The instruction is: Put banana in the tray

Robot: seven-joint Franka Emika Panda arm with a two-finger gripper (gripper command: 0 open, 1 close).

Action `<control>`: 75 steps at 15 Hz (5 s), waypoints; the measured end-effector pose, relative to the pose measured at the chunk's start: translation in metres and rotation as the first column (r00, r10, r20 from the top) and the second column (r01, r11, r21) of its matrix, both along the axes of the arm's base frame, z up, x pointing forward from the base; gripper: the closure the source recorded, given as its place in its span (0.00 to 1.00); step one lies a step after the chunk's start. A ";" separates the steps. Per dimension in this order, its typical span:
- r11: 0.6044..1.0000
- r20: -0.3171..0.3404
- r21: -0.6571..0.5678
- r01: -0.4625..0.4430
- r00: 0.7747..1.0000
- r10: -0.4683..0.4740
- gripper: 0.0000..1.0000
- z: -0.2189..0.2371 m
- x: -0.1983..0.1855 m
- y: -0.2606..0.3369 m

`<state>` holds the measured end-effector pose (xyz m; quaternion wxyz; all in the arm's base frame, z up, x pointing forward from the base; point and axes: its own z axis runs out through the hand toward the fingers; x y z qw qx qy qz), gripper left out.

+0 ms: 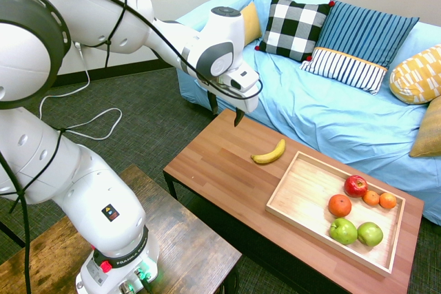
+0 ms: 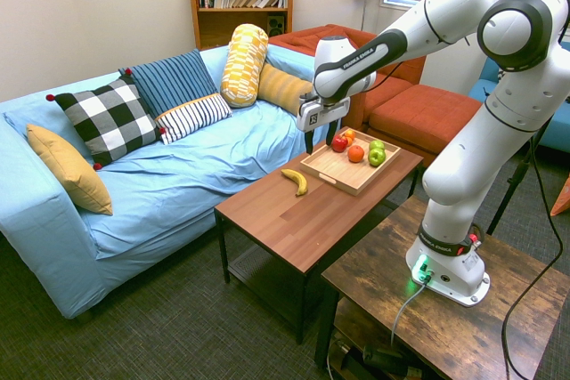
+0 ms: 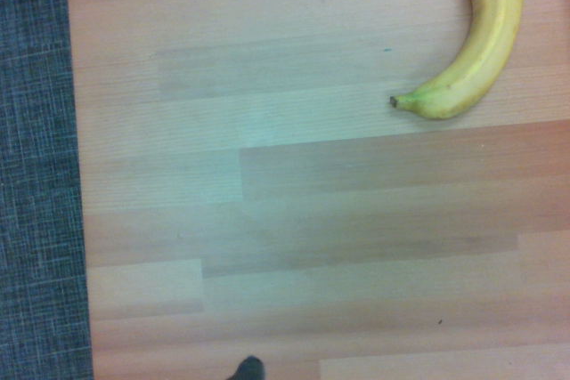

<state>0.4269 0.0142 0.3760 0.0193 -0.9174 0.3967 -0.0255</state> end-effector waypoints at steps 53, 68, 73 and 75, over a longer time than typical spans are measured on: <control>0.963 -0.129 -0.022 0.268 0.955 -0.269 1.00 -0.286 0.209 -0.103; 0.956 -0.063 -0.029 0.293 0.954 -0.294 1.00 -0.163 0.115 -0.298; 0.946 -0.105 -0.042 0.320 0.941 -0.323 1.00 -0.233 0.100 -0.319; 0.941 -0.108 -0.042 0.335 0.935 -0.338 1.00 -0.254 0.103 -0.321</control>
